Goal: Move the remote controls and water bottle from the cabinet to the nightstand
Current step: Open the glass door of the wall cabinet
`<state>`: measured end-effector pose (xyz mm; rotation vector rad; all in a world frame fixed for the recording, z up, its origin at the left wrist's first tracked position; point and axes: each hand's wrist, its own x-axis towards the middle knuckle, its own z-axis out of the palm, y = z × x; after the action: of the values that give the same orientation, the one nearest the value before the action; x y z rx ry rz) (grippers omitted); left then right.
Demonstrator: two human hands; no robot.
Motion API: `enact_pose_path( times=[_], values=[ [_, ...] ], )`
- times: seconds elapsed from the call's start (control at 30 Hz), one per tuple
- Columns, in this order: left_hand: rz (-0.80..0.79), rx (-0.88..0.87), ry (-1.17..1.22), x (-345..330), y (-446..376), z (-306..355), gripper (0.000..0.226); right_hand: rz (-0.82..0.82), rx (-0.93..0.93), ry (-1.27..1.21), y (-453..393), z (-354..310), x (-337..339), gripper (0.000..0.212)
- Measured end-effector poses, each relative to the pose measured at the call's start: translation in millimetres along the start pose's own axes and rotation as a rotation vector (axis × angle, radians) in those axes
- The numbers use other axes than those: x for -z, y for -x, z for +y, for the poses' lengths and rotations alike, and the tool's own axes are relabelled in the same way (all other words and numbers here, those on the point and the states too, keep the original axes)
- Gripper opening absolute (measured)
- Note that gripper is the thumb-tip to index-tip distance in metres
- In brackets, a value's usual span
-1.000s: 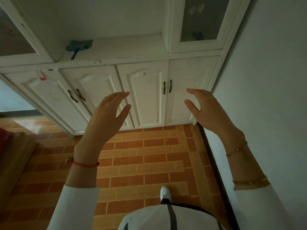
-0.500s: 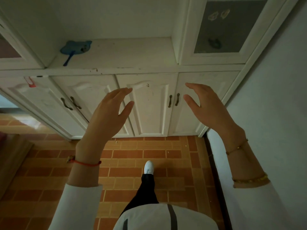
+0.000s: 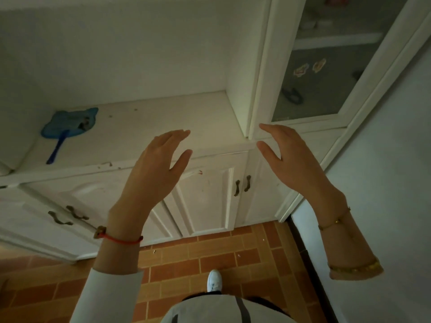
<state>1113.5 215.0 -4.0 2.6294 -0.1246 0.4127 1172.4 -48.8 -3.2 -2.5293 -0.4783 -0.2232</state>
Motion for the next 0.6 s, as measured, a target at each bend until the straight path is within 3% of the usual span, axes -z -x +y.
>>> enact_pose_path(
  times=[0.3,0.6],
  values=[
    [-0.055,-0.092,0.035,-15,-71,-14,0.045,0.013,-0.082,0.036,-38,6,-3,0.057],
    [-0.043,-0.132,0.088,-25,-101,-10,0.045,0.041,-0.083,0.039,-51,15,4,0.048]
  ],
)
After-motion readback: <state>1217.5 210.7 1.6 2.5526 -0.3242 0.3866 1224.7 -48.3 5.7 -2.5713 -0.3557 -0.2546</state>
